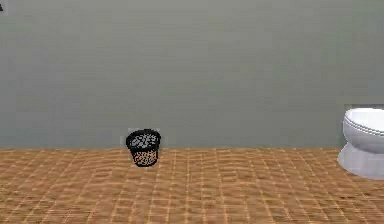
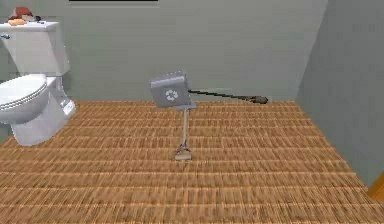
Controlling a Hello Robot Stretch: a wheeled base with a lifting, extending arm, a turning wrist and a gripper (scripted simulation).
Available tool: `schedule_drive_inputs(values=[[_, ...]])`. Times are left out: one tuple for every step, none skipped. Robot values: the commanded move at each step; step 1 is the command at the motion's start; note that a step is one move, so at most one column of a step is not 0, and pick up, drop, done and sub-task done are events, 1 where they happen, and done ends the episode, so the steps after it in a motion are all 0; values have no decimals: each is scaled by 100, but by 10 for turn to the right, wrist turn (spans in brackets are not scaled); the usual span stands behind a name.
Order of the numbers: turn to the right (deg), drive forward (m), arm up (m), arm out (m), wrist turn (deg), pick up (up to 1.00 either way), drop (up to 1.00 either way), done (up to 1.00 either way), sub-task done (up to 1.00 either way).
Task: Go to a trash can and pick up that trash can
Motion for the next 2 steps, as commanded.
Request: schedule_drive_inputs(values=[[0,90,0,0,0,0,0,0,0],[-450,0,0,0,0,0,0,0,0]])
